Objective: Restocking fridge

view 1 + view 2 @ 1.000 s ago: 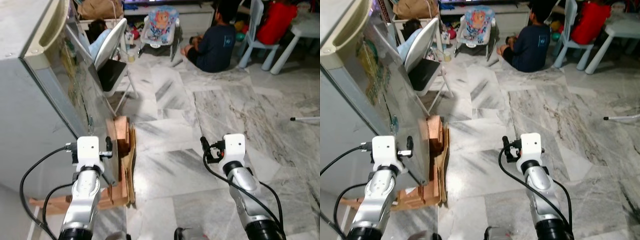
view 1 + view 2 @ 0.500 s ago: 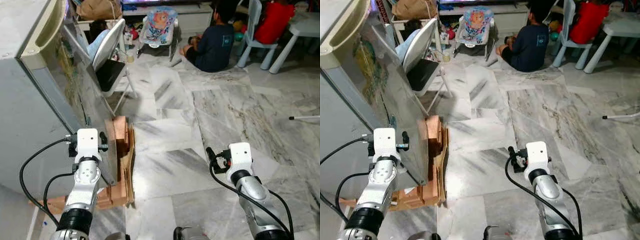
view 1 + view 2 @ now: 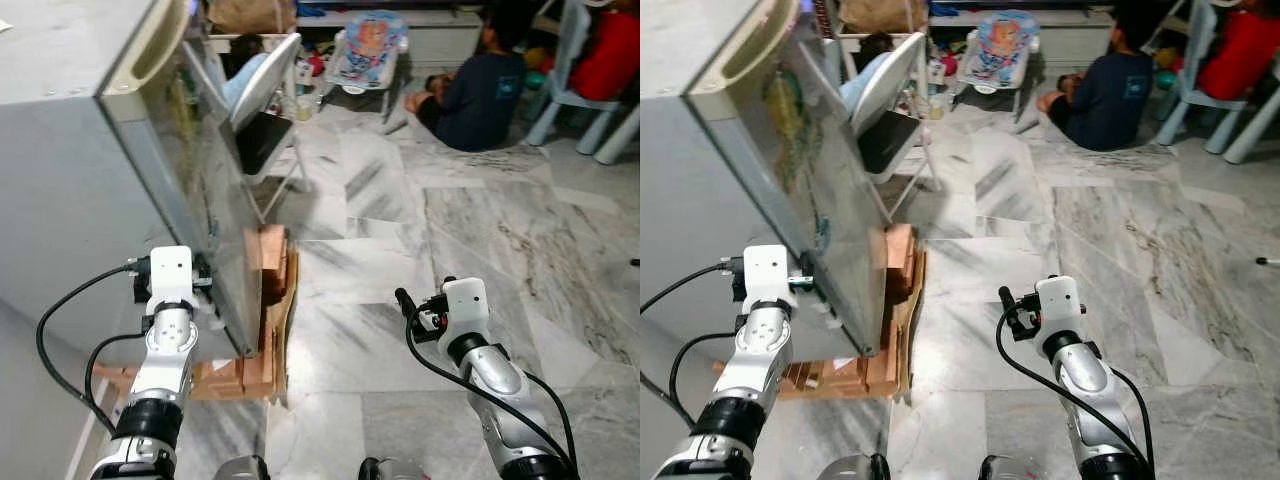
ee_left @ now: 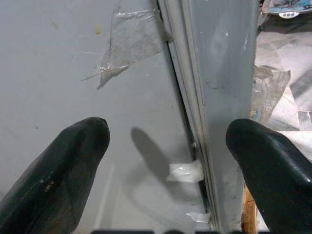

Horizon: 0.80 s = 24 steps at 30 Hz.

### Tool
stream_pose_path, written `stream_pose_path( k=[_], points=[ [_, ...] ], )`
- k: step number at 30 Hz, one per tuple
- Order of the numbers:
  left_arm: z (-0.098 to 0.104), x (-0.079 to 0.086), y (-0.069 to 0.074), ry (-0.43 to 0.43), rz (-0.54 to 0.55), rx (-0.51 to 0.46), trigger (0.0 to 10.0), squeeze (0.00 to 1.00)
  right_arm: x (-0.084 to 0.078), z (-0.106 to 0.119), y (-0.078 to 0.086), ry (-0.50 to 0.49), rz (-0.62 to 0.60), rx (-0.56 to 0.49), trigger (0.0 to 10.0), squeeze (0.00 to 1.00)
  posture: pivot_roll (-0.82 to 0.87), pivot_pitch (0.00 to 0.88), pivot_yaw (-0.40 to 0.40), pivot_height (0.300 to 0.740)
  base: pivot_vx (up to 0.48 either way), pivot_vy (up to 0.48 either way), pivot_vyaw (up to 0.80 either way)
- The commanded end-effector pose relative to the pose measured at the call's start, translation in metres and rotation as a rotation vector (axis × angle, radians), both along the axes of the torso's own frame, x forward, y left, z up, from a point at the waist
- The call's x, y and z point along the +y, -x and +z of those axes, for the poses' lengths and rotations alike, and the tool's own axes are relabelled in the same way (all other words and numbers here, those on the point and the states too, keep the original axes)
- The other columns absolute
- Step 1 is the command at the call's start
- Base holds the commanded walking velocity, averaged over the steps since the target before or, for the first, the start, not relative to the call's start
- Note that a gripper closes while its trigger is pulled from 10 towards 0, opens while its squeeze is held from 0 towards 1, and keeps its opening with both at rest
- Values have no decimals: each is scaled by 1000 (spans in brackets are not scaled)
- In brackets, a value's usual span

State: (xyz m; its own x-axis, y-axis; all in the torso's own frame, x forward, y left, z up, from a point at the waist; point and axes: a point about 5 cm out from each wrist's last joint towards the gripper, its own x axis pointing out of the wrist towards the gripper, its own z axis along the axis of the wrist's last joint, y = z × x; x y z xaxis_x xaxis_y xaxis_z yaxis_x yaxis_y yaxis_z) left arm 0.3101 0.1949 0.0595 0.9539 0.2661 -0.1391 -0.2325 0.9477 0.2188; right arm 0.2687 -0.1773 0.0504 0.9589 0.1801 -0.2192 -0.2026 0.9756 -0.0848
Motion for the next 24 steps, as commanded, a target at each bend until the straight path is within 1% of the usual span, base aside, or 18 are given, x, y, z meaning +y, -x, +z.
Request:
stream_pose_path(
  k=[1,4,5,7,10,11,13,18,19,23,24],
  points=[
    [2,-4,-3,11,-17,-13,10000,0,-2,0,-1,10,-13,-1,10000,0,-89,59,25,740,0,0,0],
    [3,-6,-4,21,-33,-18,10000,0,-2,0,-1,10,-12,0,10000,0,-89,59,25,740,0,0,0],
    [5,-12,-6,54,-81,-27,10000,0,-1,0,-1,10,-11,1,10000,0,-88,59,23,740,0,0,0],
    [7,-20,-8,84,-150,-38,10000,0,-1,-1,-1,12,-10,4,10000,0,-88,60,22,740,0,0,0],
    [6,-25,-9,79,-183,-34,10000,0,0,-2,-1,15,-10,8,10000,0,-86,60,22,740,0,0,0],
    [5,-27,-12,61,-182,-20,10000,0,0,-4,-1,19,-10,18,10000,0,-86,60,22,740,0,0,0],
    [6,-28,-15,55,-175,-14,10000,0,1,-5,0,22,-9,24,10000,0,-86,60,22,740,0,0,0],
    [7,-26,-20,34,-146,-2,10000,0,2,-5,0,22,-8,24,10000,0,-93,63,24,740,0,0,0],
    [8,-24,-23,28,-128,15,10000,0,1,-5,1,23,-10,24,10000,0,-96,63,25,740,0,0,0],
    [8,-18,-25,22,-106,27,10000,0,-1,-5,2,25,-17,22,10000,0,-103,67,31,740,0,0,0],
    [7,-15,-26,8,-94,43,10000,0,-1,-5,2,25,-21,23,10000,0,-103,67,31,740,0,0,0]
  ],
)
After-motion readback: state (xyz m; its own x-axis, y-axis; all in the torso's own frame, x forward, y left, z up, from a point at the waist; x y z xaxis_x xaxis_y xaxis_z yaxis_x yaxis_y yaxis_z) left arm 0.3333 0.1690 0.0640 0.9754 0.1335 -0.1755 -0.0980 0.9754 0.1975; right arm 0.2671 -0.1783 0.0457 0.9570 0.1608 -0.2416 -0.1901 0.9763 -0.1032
